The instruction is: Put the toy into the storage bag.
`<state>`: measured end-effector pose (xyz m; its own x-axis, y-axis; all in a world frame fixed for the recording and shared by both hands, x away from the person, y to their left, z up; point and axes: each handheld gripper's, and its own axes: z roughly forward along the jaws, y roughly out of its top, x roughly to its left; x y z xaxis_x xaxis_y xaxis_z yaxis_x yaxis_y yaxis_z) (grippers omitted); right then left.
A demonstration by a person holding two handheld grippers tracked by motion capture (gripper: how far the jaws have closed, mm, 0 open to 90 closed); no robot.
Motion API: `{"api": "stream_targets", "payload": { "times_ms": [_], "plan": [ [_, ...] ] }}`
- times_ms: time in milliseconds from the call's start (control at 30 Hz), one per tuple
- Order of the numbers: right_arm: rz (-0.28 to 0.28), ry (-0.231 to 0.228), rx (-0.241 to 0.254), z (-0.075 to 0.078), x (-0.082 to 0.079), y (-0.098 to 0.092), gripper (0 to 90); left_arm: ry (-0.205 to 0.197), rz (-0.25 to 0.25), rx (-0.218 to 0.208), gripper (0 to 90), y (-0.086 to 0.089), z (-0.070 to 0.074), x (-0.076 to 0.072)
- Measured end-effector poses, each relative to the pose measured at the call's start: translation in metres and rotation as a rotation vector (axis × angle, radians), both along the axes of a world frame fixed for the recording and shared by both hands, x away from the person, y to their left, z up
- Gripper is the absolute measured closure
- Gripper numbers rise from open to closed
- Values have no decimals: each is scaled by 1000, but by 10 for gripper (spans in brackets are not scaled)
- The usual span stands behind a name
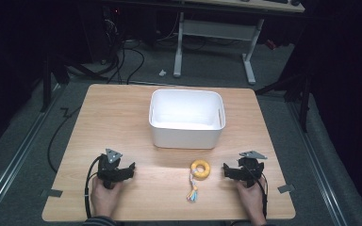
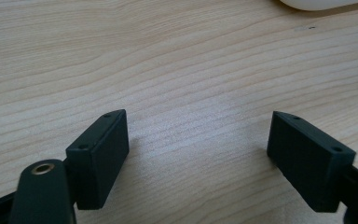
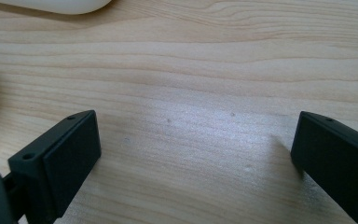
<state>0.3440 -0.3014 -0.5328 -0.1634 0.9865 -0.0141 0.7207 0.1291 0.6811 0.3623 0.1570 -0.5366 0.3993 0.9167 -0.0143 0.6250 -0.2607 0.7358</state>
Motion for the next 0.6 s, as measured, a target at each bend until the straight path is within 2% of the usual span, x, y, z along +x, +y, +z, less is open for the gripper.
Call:
{"api": "stream_targets", "payload": {
  "times_ms": [67, 133, 167, 300, 600],
  "plan": [
    [8, 1, -2, 0, 0, 0, 21, -1, 0, 0, 210, 0, 0, 0],
    [15, 0, -3, 1, 0, 0, 50, -1, 0, 0, 210, 0, 0, 0],
    [27, -2, -2, 2, -2, 1, 93, -1, 1, -1, 210, 0, 0, 0],
    [40, -9, 2, 3, -3, 3, 139, -1, 0, 0, 210, 0, 0, 0],
    [48, -2, -2, 5, -3, 3, 175, -1, 0, 0, 210, 0, 0, 0]
  ]
}}
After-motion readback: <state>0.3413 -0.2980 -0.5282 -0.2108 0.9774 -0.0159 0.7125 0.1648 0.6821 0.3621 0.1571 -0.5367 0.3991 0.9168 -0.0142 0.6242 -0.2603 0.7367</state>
